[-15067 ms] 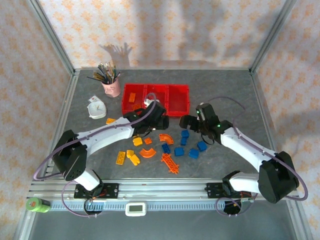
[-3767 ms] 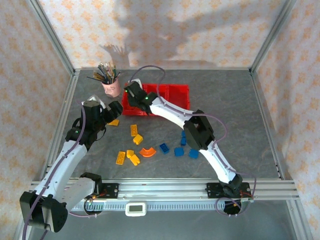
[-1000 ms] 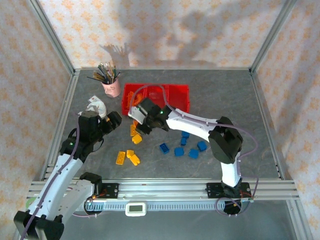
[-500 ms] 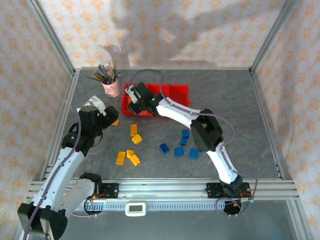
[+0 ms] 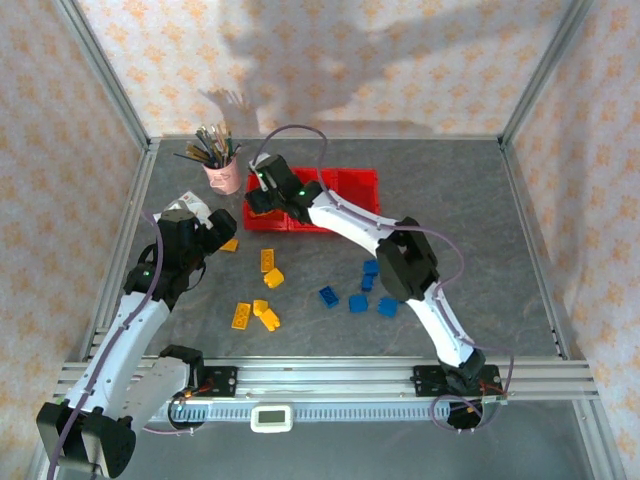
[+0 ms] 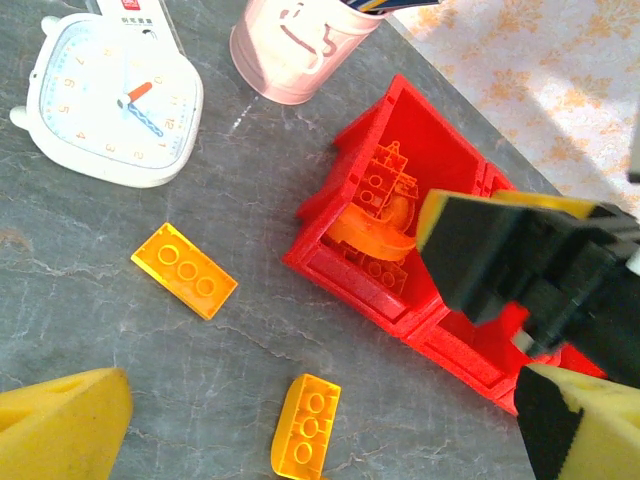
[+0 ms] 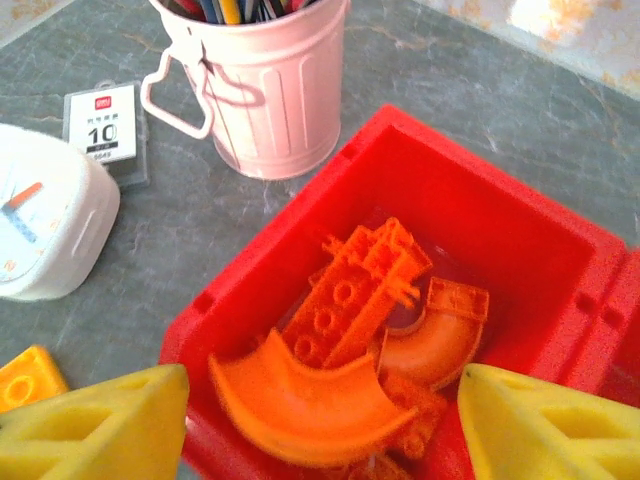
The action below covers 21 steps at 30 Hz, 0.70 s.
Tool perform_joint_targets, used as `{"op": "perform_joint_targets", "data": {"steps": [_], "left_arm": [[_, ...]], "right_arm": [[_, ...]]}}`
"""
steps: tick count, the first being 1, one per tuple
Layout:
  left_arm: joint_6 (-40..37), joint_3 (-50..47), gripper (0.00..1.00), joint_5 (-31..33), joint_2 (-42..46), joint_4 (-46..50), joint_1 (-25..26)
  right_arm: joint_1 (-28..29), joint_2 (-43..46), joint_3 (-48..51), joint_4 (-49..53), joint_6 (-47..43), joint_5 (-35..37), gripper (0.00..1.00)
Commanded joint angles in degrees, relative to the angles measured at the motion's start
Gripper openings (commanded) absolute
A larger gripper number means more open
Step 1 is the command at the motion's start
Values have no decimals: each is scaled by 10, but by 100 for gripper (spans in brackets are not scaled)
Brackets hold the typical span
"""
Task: Sort the legos into containers by color
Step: Place the lego in the container, then pick up the lego from the middle-left of the table.
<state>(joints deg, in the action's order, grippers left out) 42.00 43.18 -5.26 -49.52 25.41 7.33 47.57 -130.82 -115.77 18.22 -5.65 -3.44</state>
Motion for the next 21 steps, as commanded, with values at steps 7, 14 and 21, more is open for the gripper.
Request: {"op": "perform_joint_targets", "data": {"steps": [7, 14, 21], "left_arm": [[14, -56, 99, 24, -2, -17, -6], [27, -91, 99, 29, -44, -36, -5], [34, -85, 97, 47, -117, -56, 3]], "right_arm": [[0, 257, 283, -67, 119, -9, 78], [0, 396, 469, -93, 191, -20, 86], [1, 467, 602, -144, 228, -54, 89]]}}
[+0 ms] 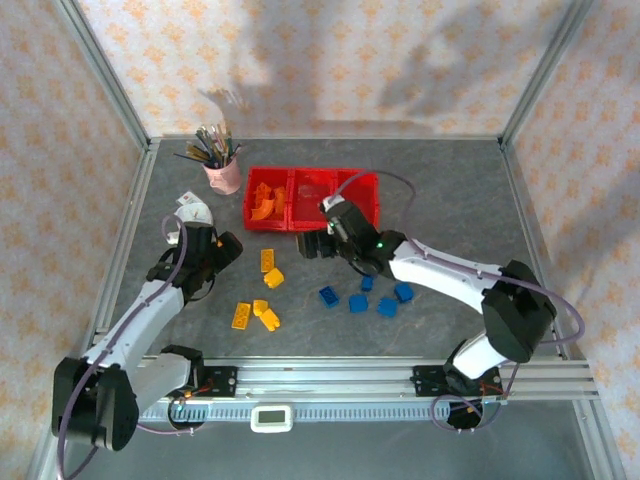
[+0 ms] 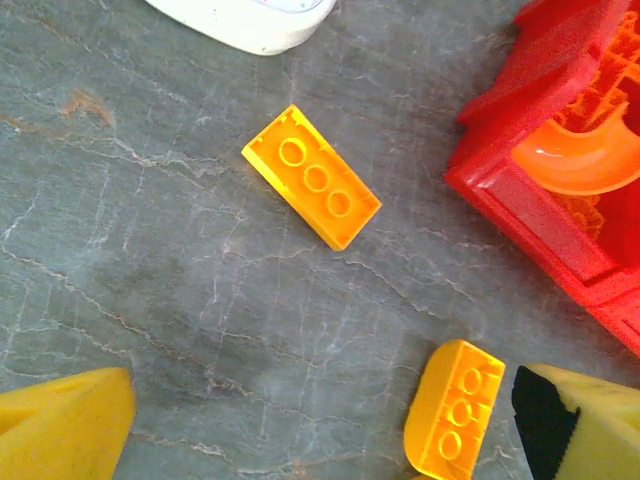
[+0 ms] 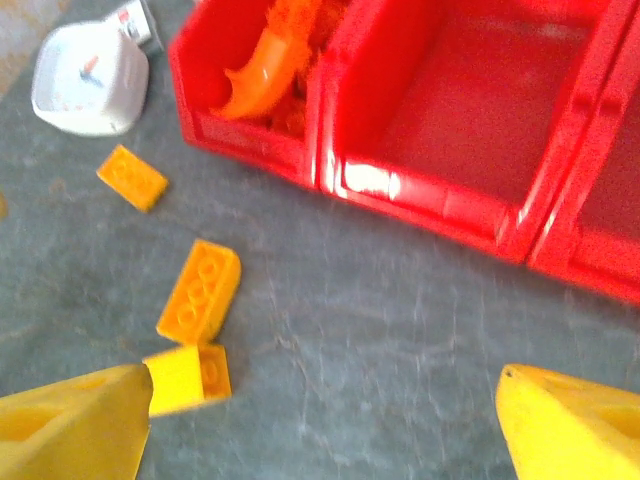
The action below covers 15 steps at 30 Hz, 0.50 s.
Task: Sort the legos into containers by color
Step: Pick up the lego from the middle-left of the table.
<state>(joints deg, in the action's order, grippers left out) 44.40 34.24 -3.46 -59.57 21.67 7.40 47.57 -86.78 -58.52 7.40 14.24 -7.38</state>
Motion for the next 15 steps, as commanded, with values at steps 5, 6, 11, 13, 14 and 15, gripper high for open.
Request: {"op": "perform_joint_targets", "data": {"steps": [5, 6, 11, 13, 14, 15], "left_arm": [[12, 24, 93, 78, -70, -17, 9], [17, 26, 92, 86, -80, -19, 11], [22, 55, 88, 87, -137, -48, 18], [21, 71, 87, 97, -162, -58, 20], [21, 73, 87, 99, -171, -67, 21], [22, 78, 86, 99, -183, -75, 21]], "right_arm": [[0, 56, 80, -57, 34, -3, 91], [0, 57, 82, -58, 31, -1, 91], [0, 56, 79, -51, 14, 6, 91], [0, 57, 79, -49, 9, 9, 92], [0, 57, 80, -49, 7, 13, 92], [-1, 58, 81, -51, 4, 15, 92]]}}
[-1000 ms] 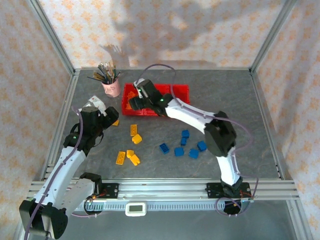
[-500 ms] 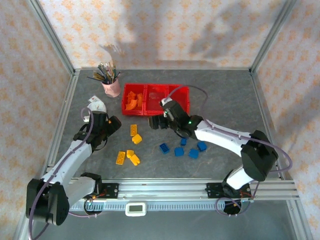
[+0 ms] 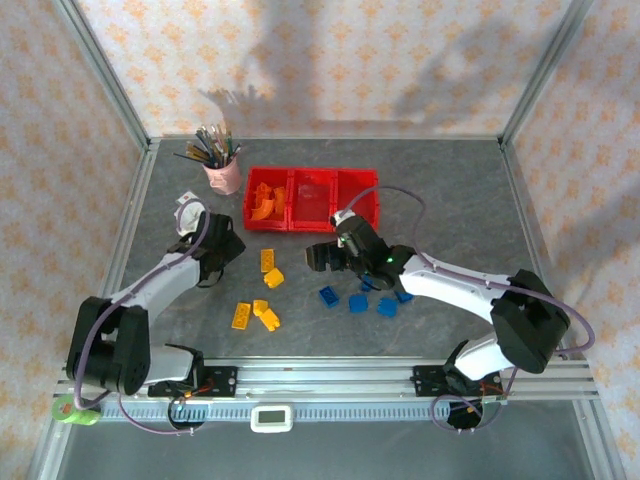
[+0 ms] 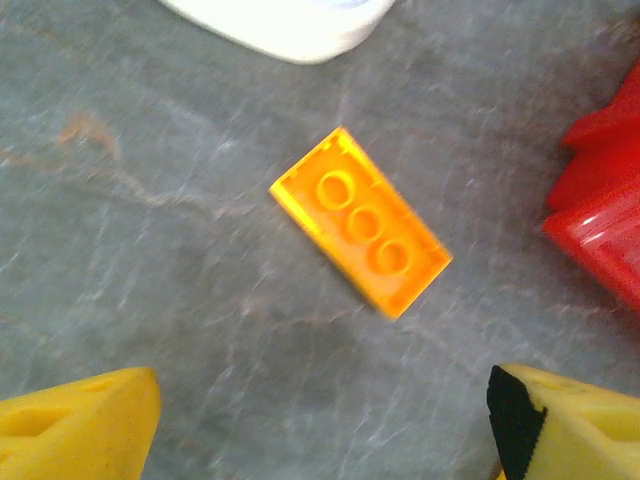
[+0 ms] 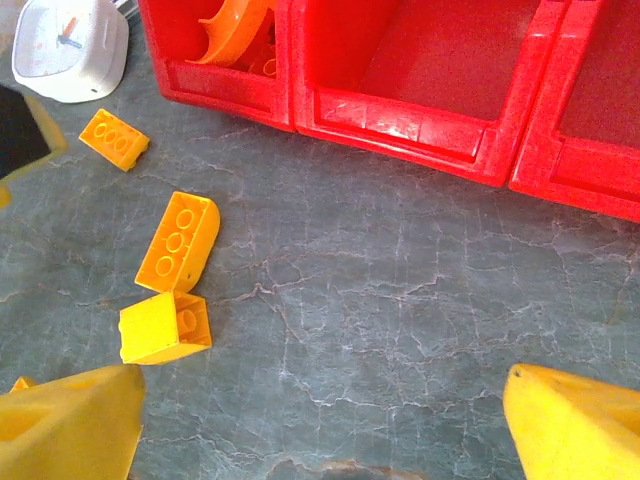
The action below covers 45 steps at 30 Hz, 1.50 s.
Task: Sort the legos into containers by color
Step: Pick up the lego from the middle-left of the table.
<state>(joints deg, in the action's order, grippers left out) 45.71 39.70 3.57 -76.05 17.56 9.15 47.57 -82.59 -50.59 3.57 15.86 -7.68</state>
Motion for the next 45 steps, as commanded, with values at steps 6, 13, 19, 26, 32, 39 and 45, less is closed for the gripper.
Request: {"op": "perform_joint_targets", "data": {"steps": [6, 13, 19, 26, 32, 39, 45], "left_arm": [[10, 75, 82, 59, -102, -27, 3], [25, 97, 79, 75, -166, -34, 3], [39, 113, 79, 96, -206, -26, 1], [47, 109, 73, 100, -234, -34, 2], [45, 96, 62, 88, -232, -39, 0], [50, 51, 44, 52, -204, -69, -2], [46, 44, 31, 28, -174, -72, -2]], "right_arm": [[-1, 16, 5, -12, -21, 24, 92], [-1, 16, 4, -11, -29, 36, 93], [-1, 13, 7, -17, -31, 38, 93], [-2, 6, 7, -19, -34, 39, 93], [-2, -2, -1, -14, -35, 31, 93], [-2, 0, -2, -15, -33, 25, 93], [-2, 6, -9, -10, -34, 22, 93]]}}
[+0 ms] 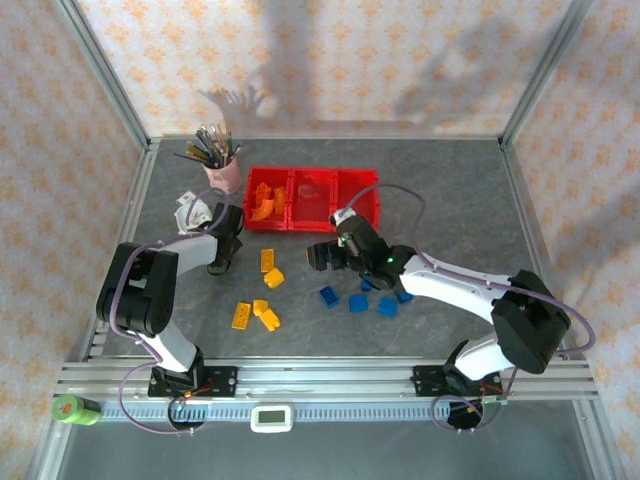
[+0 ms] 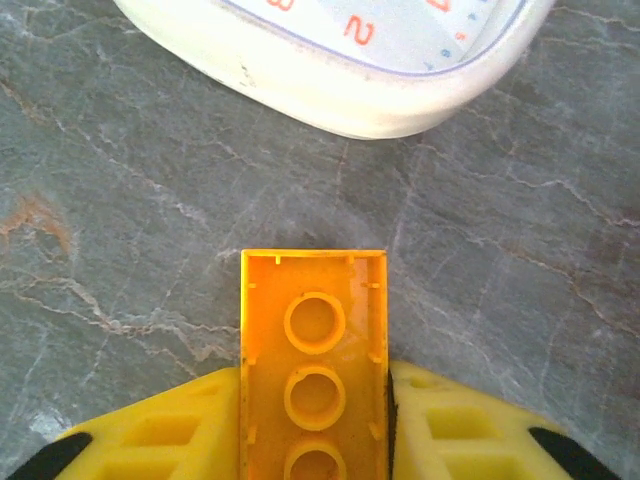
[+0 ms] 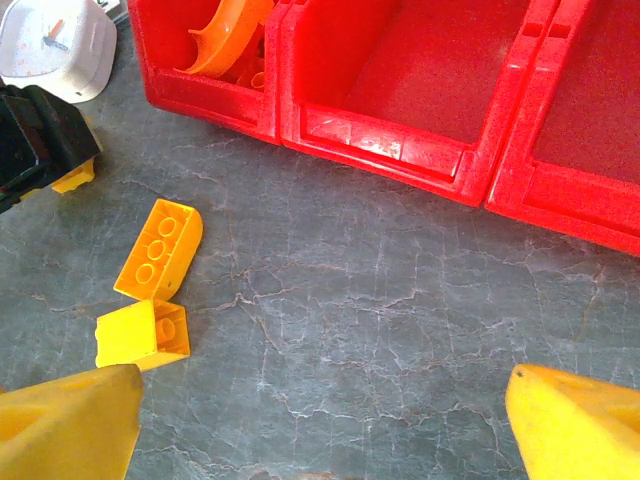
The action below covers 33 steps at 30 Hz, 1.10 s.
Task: Sort the legos into containers by color
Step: Pick up the lego from the middle-left of the table, then place the lego in the container.
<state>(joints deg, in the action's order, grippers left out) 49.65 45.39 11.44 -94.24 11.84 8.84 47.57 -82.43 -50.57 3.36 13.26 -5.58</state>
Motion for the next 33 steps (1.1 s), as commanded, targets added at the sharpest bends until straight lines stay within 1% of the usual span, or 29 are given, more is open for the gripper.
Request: {"op": "perform_joint_targets", "data": {"steps": [1, 6, 9, 12, 15, 18, 20, 22, 24, 27, 29, 30, 31, 33], "left_arm": [[4, -12, 30, -53, 14, -11, 1], [-16, -15, 30, -57, 73, 19, 17], [-19, -12, 30, -47, 124, 50, 37], [-28, 11, 30, -34, 170, 79, 64], [-42, 60, 30, -23, 179, 99, 108], [-64, 147, 30, -12, 140, 123, 163], [-87, 212, 29, -1, 95, 131, 201], [-108, 268, 30, 0, 40, 132, 222], [-124, 321, 30, 2, -17, 136, 229], [-146, 397, 30, -11, -103, 142, 232], [-157, 443, 30, -1, -155, 144, 233], [-175, 464, 30, 4, -182, 148, 233], [-183, 487, 32, 12, -204, 154, 233], [-188, 530, 38, 23, -244, 180, 232]], "right_arm": [[-3, 8, -10, -9, -8, 1, 93], [-13, 33, 2, -9, 6, -4, 93], [-32, 49, 14, -2, 26, -14, 94], [-57, 67, 29, -1, 42, -30, 94], [-81, 80, 42, 5, 52, -31, 94], [-114, 93, 56, 4, 62, -38, 94], [-139, 103, 67, -1, 71, -44, 95], [-161, 109, 74, -5, 75, -55, 95], [-175, 110, 74, -3, 74, -56, 95], [-187, 120, 75, -4, 72, -50, 95], [-191, 128, 80, -9, 71, -49, 95], [-191, 131, 81, -9, 69, -47, 95], [-191, 131, 81, -5, 68, -46, 96], [-192, 133, 79, 3, 66, -43, 95]]}}
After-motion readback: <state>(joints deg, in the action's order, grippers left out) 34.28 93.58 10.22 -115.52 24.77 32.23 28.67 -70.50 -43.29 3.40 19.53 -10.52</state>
